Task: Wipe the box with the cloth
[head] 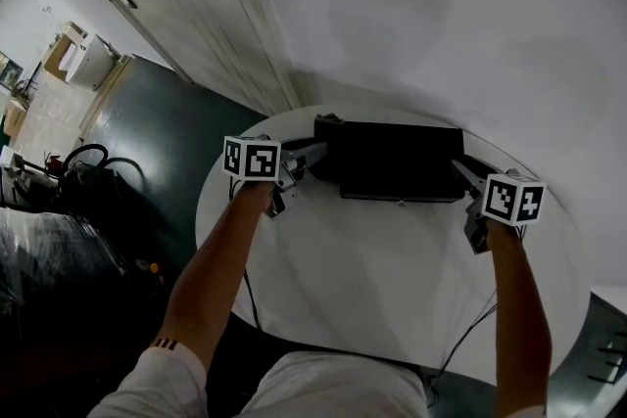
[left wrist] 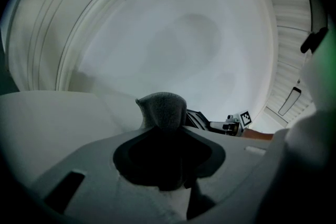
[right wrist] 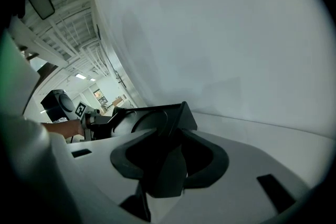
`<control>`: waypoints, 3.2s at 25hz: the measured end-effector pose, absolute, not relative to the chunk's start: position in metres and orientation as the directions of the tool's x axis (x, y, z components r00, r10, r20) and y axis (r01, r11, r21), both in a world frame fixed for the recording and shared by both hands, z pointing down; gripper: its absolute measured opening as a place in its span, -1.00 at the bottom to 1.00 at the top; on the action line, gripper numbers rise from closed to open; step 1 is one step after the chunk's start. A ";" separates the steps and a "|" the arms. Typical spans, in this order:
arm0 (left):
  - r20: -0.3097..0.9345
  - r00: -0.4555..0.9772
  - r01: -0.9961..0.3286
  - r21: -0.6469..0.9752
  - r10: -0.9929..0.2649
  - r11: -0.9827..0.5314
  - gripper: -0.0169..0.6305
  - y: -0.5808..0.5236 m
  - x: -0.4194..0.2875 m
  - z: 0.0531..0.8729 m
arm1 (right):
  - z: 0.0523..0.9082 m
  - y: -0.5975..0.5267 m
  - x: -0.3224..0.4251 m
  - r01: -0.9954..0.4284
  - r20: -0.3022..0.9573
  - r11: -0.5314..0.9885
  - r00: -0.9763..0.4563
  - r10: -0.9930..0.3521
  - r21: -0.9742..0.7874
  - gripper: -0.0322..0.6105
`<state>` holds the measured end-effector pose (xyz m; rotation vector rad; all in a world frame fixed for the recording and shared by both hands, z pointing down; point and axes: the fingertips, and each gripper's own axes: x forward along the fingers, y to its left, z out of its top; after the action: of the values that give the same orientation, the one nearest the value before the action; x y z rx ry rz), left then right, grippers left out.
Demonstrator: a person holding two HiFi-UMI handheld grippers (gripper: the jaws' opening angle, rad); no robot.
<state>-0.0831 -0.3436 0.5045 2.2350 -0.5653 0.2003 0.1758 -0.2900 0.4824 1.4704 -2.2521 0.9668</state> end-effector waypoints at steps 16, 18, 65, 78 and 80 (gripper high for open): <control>0.290 0.928 -0.372 0.680 -0.235 -0.631 -0.61 -0.295 -0.077 0.494 | 0.483 -0.290 0.178 -0.895 0.556 0.253 -0.429 -0.712 -0.368 -0.46; 0.295 0.927 -0.373 0.677 -0.230 -0.635 -0.61 -0.285 -0.078 0.493 | 0.483 -0.290 0.178 -0.894 0.553 0.250 -0.429 -0.714 -0.371 -0.46; 0.399 0.831 -0.557 0.573 -0.388 -0.602 -0.61 -0.308 -0.073 0.493 | 0.484 -0.290 0.178 -0.880 0.518 0.262 -0.450 -0.728 -0.396 -0.46; 0.401 0.858 -0.509 0.580 -0.321 -0.636 -0.62 -0.244 -0.083 0.489 | 0.483 -0.291 0.178 -0.876 0.513 0.274 -0.460 -0.725 -0.398 -0.46; 0.402 0.854 -0.516 0.571 -0.330 -0.639 -0.62 -0.247 -0.086 0.488 | 0.483 -0.290 0.177 -0.875 0.513 0.276 -0.462 -0.724 -0.398 -0.46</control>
<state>-0.0861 -0.2473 0.4883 2.3158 -0.6101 0.3402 0.1773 -0.2904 0.4829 1.4811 -2.3152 0.9549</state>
